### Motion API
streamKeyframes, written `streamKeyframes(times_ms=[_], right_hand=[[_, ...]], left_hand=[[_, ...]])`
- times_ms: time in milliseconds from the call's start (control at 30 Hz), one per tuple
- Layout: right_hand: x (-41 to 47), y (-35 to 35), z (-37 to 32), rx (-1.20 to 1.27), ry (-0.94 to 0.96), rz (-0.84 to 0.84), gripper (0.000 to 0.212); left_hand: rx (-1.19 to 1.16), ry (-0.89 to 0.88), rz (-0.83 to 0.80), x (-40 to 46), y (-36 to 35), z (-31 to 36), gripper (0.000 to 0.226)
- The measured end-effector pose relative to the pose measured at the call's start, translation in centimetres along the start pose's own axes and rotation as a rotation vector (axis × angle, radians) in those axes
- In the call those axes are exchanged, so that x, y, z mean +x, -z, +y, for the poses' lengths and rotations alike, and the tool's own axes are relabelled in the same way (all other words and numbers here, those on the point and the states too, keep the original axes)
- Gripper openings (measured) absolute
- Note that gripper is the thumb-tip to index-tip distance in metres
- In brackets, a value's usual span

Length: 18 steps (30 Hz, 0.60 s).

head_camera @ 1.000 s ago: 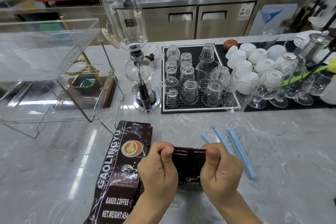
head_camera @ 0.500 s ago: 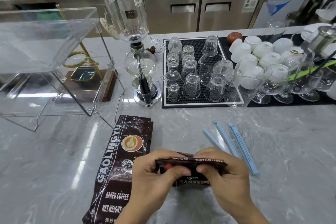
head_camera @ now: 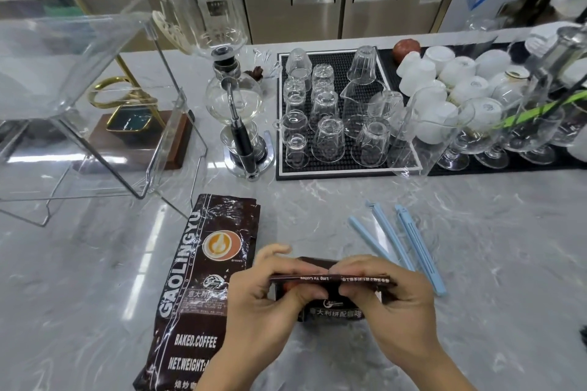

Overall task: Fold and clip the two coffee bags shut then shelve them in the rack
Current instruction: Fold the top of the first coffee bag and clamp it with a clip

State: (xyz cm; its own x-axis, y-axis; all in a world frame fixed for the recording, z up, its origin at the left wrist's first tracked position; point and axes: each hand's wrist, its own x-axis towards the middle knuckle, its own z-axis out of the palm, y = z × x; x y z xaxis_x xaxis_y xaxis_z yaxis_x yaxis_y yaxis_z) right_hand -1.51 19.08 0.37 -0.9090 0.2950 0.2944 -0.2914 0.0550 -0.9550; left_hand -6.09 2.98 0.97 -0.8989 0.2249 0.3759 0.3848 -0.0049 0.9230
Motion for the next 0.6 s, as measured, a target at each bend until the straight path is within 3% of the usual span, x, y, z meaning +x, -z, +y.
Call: streamKeyframes(times_ms=[267, 600], right_hand=[[-0.6, -0.5, 1.2, 0.037, -0.012, 0.07, 0.027], [-0.5, 0.2, 0.8, -0.039, -0.084, 0.014, 0.027]], left_hand=[[-0.047, 0.011, 0.029, -0.5, -0.7, -0.5, 0.005], [-0.021, 0.02, 0.098, -0.7, -1.6, -1.0, 0.014]])
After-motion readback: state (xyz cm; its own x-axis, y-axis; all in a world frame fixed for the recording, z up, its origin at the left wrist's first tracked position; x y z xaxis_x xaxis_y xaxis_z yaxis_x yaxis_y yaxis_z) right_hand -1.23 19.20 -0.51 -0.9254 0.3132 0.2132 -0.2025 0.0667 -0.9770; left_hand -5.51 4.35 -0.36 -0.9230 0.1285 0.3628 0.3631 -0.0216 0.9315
